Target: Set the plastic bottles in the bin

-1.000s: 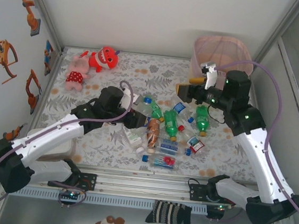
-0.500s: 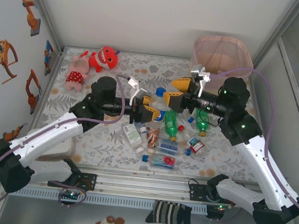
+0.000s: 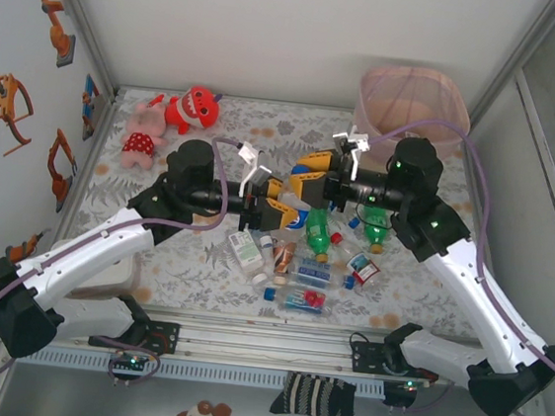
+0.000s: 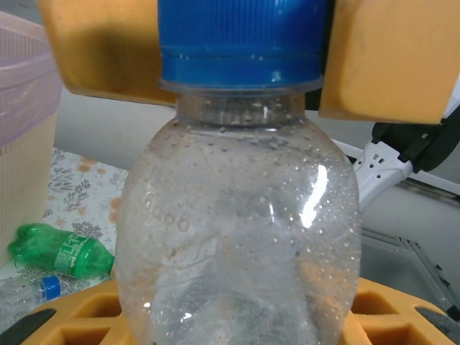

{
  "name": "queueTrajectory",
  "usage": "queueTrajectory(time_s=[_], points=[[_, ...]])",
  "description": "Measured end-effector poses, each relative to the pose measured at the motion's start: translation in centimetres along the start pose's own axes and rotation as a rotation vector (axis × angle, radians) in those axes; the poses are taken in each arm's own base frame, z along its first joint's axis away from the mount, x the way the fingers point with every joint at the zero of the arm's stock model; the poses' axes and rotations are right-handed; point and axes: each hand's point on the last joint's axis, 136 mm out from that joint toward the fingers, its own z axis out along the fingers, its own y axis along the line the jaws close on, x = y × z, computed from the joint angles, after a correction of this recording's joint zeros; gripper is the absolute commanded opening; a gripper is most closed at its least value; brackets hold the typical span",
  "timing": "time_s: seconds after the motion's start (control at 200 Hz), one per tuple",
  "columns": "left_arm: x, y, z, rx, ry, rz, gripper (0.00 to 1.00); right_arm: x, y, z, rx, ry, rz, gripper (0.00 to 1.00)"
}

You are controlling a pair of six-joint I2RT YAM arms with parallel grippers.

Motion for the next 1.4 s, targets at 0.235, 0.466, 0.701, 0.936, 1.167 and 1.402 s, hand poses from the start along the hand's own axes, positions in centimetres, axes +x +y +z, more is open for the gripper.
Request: queueTrajectory(time_s=[0.235, 0.466, 0.701, 0.936, 1.167, 1.402], points=[[-0.2, 0.0, -0.1, -0.003, 0.003, 0.004, 0.45, -0.3, 0.6, 0.1, -0.014, -0.004, -0.015, 0.27], [-0.1, 0.1, -0.1, -0.012, 0.003, 0.01, 0.6, -0.4, 0.6, 0.0, -0.01, -0.001, -0.015, 0.19], [-0.9, 0.0, -0.7, -0.058, -0.021, 0.049, 0.72, -2.0, -0.1, -0.6, 0.093, -0.019, -0.033, 0.2], [-1.7, -0.2, -2.4, -0.145, -0.065, 0.09, 0.73, -5.1, -4.9, -3.2, 0.338, -0.087, -0.015, 0.2], [-0.8, 0.3, -3.3, -0.207, -0.064, 0.08, 0.73, -8.9, -15.1, -9.3, 0.671, -0.221, 0.145, 0.16], [0.2, 0.6, -4.1, -0.252, -0.066, 0.07, 0.73, -13.0, -21.7, -15.0, 0.892, -0.402, 0.21, 0.14]])
